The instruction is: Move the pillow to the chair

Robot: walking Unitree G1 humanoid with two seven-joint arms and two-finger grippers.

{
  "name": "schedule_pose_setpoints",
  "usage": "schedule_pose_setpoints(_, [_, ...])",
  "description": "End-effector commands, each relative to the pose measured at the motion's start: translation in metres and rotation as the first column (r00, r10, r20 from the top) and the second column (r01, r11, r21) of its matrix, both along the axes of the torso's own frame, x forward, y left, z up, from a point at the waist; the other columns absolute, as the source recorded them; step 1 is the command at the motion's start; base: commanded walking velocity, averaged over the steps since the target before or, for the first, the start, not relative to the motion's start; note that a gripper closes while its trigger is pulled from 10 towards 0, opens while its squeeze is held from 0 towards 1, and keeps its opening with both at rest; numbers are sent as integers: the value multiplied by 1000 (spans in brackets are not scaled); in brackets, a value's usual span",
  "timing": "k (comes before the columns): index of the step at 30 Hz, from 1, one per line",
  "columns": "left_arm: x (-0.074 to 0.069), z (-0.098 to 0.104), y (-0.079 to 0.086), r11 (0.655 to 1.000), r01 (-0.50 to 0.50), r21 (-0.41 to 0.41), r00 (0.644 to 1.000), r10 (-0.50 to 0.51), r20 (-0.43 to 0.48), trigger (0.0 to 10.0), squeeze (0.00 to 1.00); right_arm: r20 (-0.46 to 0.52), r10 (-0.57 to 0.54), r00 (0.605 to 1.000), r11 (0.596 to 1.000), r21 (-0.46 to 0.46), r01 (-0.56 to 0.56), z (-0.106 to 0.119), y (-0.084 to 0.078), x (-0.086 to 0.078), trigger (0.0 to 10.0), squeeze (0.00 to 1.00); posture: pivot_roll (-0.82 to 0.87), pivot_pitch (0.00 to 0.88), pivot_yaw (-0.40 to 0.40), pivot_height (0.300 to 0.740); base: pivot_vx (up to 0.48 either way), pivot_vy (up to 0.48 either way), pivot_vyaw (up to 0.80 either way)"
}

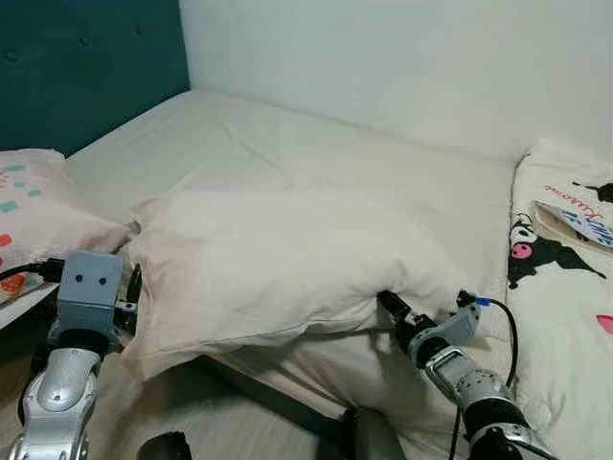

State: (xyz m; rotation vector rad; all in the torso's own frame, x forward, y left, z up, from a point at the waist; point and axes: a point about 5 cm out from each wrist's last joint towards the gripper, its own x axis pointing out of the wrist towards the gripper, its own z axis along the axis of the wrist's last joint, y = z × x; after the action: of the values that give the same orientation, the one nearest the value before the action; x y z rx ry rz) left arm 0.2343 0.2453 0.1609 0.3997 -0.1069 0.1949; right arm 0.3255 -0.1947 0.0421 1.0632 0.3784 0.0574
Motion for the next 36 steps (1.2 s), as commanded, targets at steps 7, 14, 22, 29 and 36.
schedule_pose_setpoints(7, [-8, 8, 5, 998, 15, 67, 999, -13, -34, 10000, 0, 82, -49, 995, 995, 91, 41, 23, 13, 22, 10000, 0, 64, 99, -70, 383, 0, 0, 0])
schedule_pose_setpoints(14, [-10, 14, 6, 994, 28, 107, 999, -24, -39, 10000, 0, 10, -123, 992, 992, 26, 123, 24, 12, 28, 10000, 0, 81, 126, -59, 383, 0, 0, 0])
schedule_pose_setpoints(22, [-16, 20, 8, 992, 24, 125, 999, -18, -44, 10000, 0, 57, -163, 985, 987, 16, 162, 29, 10, 31, 0, 0, 111, 159, -48, 383, 0, 0, 0])
schedule_pose_setpoints(29, [-17, 22, 9, 991, 21, 130, 999, -14, -49, 10000, 0, 92, -181, 979, 983, 25, 179, 36, 6, 35, 0, 0, 107, 160, -46, 383, 0, 0, 0])
schedule_pose_setpoints(36, [-14, 22, 7, 991, 26, 128, 999, -20, -50, 10000, 0, 148, -182, 972, 983, -9, 185, 51, -3, 42, 0, 0, 91, 149, -46, 383, 0, 0, 0])
